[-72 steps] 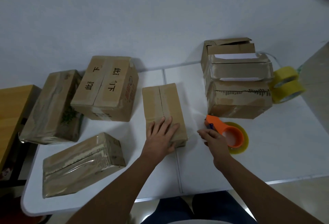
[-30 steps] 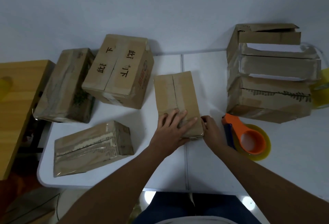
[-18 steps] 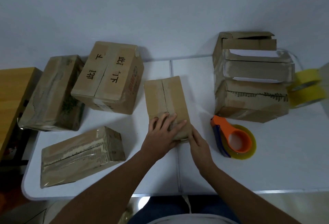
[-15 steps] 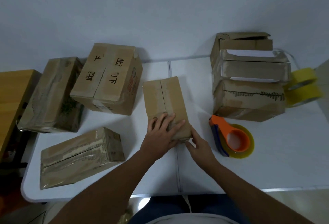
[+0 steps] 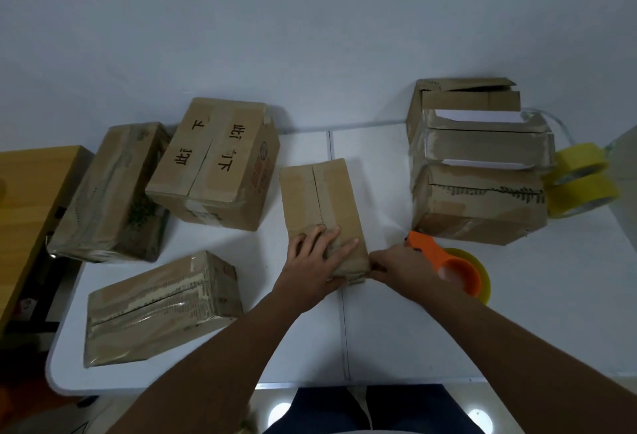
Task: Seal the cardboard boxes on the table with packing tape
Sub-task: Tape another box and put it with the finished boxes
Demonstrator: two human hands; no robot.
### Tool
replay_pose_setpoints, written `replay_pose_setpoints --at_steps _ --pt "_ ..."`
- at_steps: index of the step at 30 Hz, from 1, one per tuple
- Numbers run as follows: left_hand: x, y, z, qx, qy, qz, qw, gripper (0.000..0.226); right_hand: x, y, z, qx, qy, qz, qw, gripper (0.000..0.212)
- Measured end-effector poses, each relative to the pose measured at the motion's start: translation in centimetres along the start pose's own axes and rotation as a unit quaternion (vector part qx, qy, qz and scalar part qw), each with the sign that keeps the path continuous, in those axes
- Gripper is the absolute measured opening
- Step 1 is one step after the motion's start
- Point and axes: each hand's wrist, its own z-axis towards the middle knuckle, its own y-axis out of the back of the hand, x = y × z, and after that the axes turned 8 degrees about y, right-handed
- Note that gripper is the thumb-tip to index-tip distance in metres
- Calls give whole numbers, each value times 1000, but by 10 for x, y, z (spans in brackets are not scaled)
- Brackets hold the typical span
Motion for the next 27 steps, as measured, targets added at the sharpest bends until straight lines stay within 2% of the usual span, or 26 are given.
replay_pose_setpoints --at_steps 4,7,10,12,13,15,18,20,23,27 --pt "2 2 -5 -8 -46 -7 999 73 10 -13 -19 -3 -17 7 1000 23" --pt "4 8 -6 30 -62 -46 997 68 13 -21 -33 9 -34 56 998 31" --pt "5 28 8 89 -4 -159 983 54 14 -21 -38 -21 -64 91 994 40" --pt "11 46 20 118 51 -265 956 46 18 -18 -39 -64 -72 84 992 41" --pt "16 53 23 105 85 -321 937 43 21 -14 -39 -90 -72 79 990 40" --pt "23 60 18 32 169 -428 887 38 31 -8 -38 -141 -52 56 987 33" --pt "23 59 -11 -37 316 -578 752 32 47 -2 -28 -183 5 -2 983 21" --pt "20 49 -30 -50 394 -628 669 27 56 -3 -18 -165 43 -20 985 31" --pt "19 31 -51 -42 473 -673 567 31 70 -9 1 -103 86 -12 991 52" --pt "20 11 -73 -7 558 -716 418 41 81 -21 26 -42 88 -23 995 80"
